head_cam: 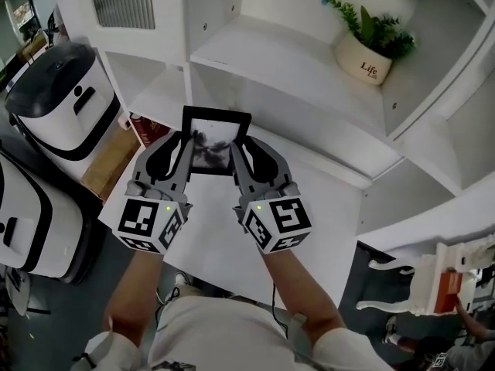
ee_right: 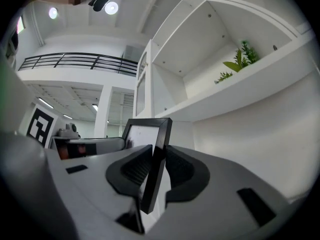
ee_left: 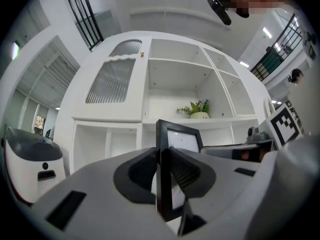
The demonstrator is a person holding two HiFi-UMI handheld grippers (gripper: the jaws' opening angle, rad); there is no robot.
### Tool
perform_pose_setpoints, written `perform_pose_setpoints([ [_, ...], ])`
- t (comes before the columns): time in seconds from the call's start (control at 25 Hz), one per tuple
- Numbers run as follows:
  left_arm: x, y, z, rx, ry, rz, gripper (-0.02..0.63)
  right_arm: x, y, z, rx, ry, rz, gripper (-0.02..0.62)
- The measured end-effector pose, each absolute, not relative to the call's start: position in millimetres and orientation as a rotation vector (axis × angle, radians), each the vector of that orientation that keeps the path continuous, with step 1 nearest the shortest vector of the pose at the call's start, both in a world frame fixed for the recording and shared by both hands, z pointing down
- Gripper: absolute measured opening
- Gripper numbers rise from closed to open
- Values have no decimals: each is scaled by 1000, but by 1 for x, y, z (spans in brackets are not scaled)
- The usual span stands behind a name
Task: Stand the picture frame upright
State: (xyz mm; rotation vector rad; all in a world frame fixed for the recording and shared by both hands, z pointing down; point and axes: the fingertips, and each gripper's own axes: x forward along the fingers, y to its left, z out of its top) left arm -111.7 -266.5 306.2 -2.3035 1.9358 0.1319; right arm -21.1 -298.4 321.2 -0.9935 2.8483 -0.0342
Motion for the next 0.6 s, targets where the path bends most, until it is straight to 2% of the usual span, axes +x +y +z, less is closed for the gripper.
perform_pose_setpoints([
  [0.6, -126, -258, 196, -2146, 1900, 245, 87, -38, -299, 201, -864, 2783, 186, 84],
])
